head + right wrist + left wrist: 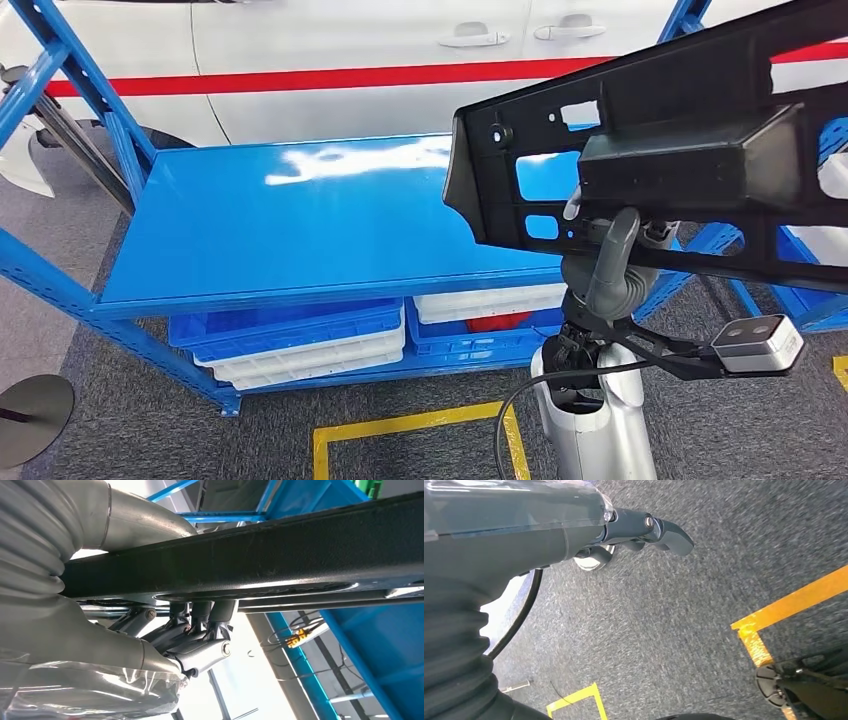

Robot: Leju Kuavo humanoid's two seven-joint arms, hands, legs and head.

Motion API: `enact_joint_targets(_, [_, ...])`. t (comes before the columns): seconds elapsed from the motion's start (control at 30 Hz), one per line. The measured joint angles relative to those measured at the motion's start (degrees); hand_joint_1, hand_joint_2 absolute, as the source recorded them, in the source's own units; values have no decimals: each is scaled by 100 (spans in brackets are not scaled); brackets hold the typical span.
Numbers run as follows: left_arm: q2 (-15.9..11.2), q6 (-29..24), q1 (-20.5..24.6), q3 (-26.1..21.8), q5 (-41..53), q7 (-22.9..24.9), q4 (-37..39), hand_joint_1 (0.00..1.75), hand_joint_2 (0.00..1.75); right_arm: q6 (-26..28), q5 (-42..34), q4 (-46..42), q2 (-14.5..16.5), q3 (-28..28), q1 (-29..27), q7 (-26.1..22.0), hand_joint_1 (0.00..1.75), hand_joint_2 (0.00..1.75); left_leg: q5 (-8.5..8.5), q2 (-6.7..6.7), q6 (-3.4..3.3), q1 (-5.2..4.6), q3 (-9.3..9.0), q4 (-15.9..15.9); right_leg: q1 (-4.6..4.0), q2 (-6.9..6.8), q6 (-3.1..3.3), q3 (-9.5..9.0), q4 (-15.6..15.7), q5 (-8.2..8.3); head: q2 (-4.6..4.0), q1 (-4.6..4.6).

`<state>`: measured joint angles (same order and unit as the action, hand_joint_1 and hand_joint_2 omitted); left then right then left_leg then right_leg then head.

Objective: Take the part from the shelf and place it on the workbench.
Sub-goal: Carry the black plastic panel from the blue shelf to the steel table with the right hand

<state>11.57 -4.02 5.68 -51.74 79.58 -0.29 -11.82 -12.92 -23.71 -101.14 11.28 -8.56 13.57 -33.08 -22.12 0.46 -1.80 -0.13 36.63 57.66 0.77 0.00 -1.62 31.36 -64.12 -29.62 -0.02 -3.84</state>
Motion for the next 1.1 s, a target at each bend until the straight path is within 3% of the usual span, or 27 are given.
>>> enact_joint_targets(0.07, [1, -1, -3, 1, -7, -14, 0, 0, 175, -10, 0, -12, 1, 2, 7, -8, 175, 175, 59, -2, 61, -11, 64, 42, -29, -4, 71, -374, 577, -95, 0, -1])
enact_joint_targets(0.17, [-1, -12, -15, 1, -10, -23, 0, 0, 175, -46, 2, -25, 2, 5, 15, -16, 175, 175, 127, -8, 169, -3, 100, 49, -32, -11, 199, -361, 697, -49, 0, 2])
enact_joint_targets(0.23, [-5, -20, -24, 1, 5, -23, 0, 0, 175, -64, 2, -27, 5, 6, 13, -16, 175, 175, -134, -20, 232, 13, 226, 320, -4, -28, 274, -293, 721, 54, 0, 2])
enact_joint_targets(0.3, [-8, -27, -32, 2, 19, -23, 0, 0, 175, -73, 2, -37, 10, 7, -1, -17, 175, 175, -625, -24, 287, 39, 470, 1016, -1, -35, 307, -198, 717, 132, 0, 1])
enact_joint_targets(0.33, [-10, -29, -35, 3, 23, -23, 0, 0, 175, -75, 2, -47, 12, 8, -17, -19, 175, 175, -796, -24, 312, 48, 571, 1374, -2, -35, 305, -151, 713, 166, 0, 1])
enact_joint_targets(0.37, [-11, -31, -37, 7, 29, -23, 0, 0, 175, -76, 2, -58, 13, 8, -37, -21, 175, 175, -856, -24, 329, 56, 596, 1584, -3, -34, 299, -109, 707, 195, 0, 0])
enact_joint_targets(0.4, [-13, -26, -39, 13, 39, -22, 0, 0, 175, -79, 3, -67, 13, 8, -57, -24, 175, 175, -806, -24, 337, 63, 513, 1578, -2, -33, 288, -77, 700, 216, 0, 1])
enact_joint_targets(0.43, [-15, -18, -40, 22, 56, -21, 0, 0, 175, -83, 4, -74, 13, 8, -72, -26, 175, 175, -675, -24, 336, 70, 317, 1341, -1, -32, 276, -56, 692, 231, 0, 0])
enact_joint_targets(0.5, [-20, 1, -35, 55, 87, -8, 0, 0, 175, -96, 7, -88, 14, 8, -84, -30, 175, 175, -441, -27, 297, 70, -224, 531, -3, -30, 245, -29, 673, 248, 0, 1])
enact_joint_targets(0.57, [-22, 9, -29, 90, 95, 9, 0, 0, 175, -110, 11, -107, 19, 8, -88, -32, 175, 175, -387, -36, 227, 43, -512, 46, -8, -29, 192, -7, 662, 268, 0, 1])
enact_joint_targets(0.63, [-19, 11, -34, 104, 89, 14, 0, 0, 175, -126, 16, -116, 26, 9, -98, -30, 175, 175, -387, -44, 175, 30, -515, -20, -18, -29, 151, 7, 661, 285, 0, 1])
enact_joint_targets(0.77, [-3, 15, -47, 105, 55, 16, 0, 0, 175, -174, 41, -119, 41, 9, -108, 0, 175, 175, -357, -52, 144, 28, -493, -53, -28, -24, 242, 22, 669, 311, 0, 2])
enact_joint_targets(1.0, [-3, 35, -58, 103, -17, 59, 0, 0, 175, -181, 108, -113, 121, -1, -110, 36, 175, 175, -316, -50, 63, -22, -428, -41, 18, -26, 93, 70, 707, 393, 0, 2])
enact_joint_targets(1.1, [-3, 35, -61, 103, -25, 79, 0, 0, 175, -181, 109, -111, 138, -6, -110, 44, 175, 175, -308, -49, 54, -26, -414, -36, 22, -26, 62, 83, 709, 407, 0, 2])
